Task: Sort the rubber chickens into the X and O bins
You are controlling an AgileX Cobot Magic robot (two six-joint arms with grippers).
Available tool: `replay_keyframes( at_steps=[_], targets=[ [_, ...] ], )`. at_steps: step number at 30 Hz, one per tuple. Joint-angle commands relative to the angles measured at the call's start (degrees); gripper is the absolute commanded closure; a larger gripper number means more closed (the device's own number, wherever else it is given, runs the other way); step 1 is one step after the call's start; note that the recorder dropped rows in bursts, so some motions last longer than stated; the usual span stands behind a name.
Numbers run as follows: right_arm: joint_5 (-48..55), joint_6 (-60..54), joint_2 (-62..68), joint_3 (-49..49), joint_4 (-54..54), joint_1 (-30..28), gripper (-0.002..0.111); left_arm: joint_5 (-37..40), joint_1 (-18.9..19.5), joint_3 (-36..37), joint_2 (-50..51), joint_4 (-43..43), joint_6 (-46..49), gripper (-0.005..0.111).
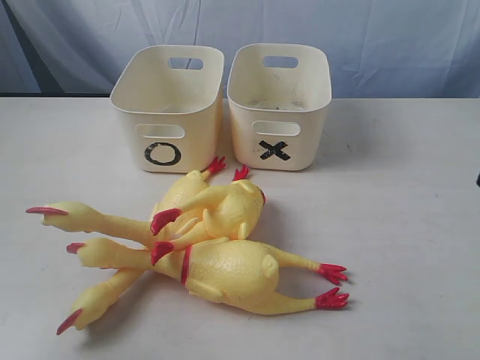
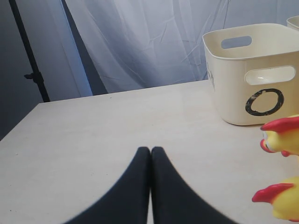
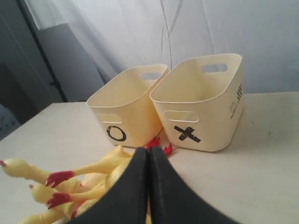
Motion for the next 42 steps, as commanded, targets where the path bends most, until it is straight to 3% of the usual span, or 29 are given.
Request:
replay_keyframes(
  at_steps=[1, 9, 20, 35, 42],
  targets=[
    [2.7, -6.3, 7.4, -3.6, -0.1, 1.9, 0.109, -0.4, 0.0, 0.1, -0.3, 0.0, -0.1, 0.106],
    [7.6, -12.2, 21.9, -9.5, -0.3, 4.3, 0.109, -0.4, 0.0, 0.1, -0.3, 0.0, -0.1, 0.106],
    [11.1, -24.0, 40.6, -18.5, -0.3, 12.3, 0.109, -0.4, 0.0, 0.1, -0.3, 0.0, -0.1, 0.106],
    [4.5, -28.8, 56.5, -27.3, -10.2, 25.9, 0.109, -0.4, 0.0, 0.1, -0.3, 0.0, -0.1, 0.106],
    [-0.4, -40.8, 61.4, -27.4, -10.2, 31.8, 0.109, -0.4, 0.0, 0.1, -0.3, 0.0, -0.1, 0.106]
  ],
)
